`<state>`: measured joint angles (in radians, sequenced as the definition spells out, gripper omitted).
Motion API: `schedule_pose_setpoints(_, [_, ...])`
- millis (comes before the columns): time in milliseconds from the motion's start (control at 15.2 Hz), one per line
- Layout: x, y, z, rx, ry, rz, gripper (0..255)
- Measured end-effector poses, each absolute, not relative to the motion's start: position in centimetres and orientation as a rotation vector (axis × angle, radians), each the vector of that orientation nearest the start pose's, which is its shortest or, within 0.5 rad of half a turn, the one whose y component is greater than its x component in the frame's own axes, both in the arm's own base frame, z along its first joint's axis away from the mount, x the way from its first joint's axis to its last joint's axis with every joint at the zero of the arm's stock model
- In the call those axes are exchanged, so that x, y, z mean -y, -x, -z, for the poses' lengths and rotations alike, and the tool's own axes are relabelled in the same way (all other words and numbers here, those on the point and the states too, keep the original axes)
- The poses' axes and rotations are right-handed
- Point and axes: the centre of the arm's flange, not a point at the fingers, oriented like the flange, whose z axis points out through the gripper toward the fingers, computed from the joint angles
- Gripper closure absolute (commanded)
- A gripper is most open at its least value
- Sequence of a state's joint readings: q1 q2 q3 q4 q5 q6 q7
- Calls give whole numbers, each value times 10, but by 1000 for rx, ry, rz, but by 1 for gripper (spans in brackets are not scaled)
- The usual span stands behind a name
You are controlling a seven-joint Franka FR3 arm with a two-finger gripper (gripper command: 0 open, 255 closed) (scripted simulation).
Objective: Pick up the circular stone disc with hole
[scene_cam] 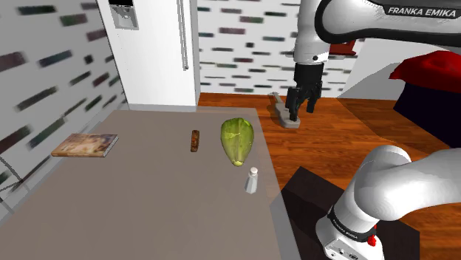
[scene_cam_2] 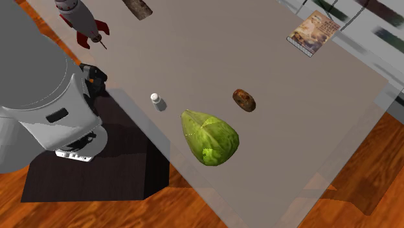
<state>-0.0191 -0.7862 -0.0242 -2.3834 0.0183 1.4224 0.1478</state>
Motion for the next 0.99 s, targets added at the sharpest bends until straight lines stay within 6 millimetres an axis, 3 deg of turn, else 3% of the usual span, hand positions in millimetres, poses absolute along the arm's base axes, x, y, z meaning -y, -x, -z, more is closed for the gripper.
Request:
schedule_pose_setpoints(132, [9,-293,-563,-293,3089,-274,0])
schedule_pose_setpoints(330, [-6,-315,-549,-361,3074,-270,0])
schedule_pose_setpoints(990, [-53,-417,-488,-625,3001,-247,0])
